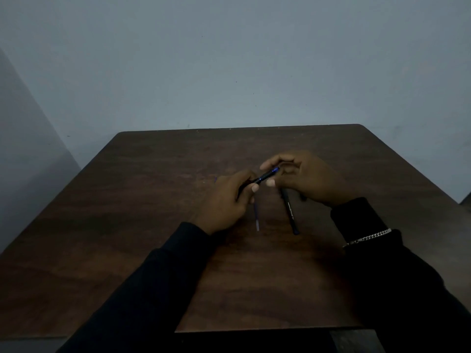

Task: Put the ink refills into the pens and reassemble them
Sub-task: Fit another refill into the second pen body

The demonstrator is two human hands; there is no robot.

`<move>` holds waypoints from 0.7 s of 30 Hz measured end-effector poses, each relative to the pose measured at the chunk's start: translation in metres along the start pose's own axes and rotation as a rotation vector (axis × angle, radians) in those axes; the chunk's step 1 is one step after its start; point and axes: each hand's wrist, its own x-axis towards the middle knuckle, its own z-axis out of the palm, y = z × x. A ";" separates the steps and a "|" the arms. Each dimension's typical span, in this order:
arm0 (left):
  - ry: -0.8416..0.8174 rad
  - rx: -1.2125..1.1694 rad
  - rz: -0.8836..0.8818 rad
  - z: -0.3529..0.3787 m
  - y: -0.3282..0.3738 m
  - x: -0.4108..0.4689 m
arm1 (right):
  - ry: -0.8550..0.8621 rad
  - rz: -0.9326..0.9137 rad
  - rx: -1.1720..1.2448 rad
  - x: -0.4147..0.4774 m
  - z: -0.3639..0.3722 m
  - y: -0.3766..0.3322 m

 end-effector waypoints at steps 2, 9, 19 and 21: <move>-0.012 0.000 -0.003 0.000 0.001 0.000 | 0.024 -0.014 0.006 0.000 0.001 0.000; -0.008 0.011 0.039 0.001 -0.001 -0.001 | 0.063 0.003 -0.200 0.002 0.009 -0.002; -0.006 0.004 0.017 0.000 -0.001 0.000 | 0.005 -0.025 -0.016 0.001 0.000 0.002; -0.012 0.008 0.022 0.000 -0.001 0.000 | 0.010 -0.021 0.011 0.002 0.001 0.003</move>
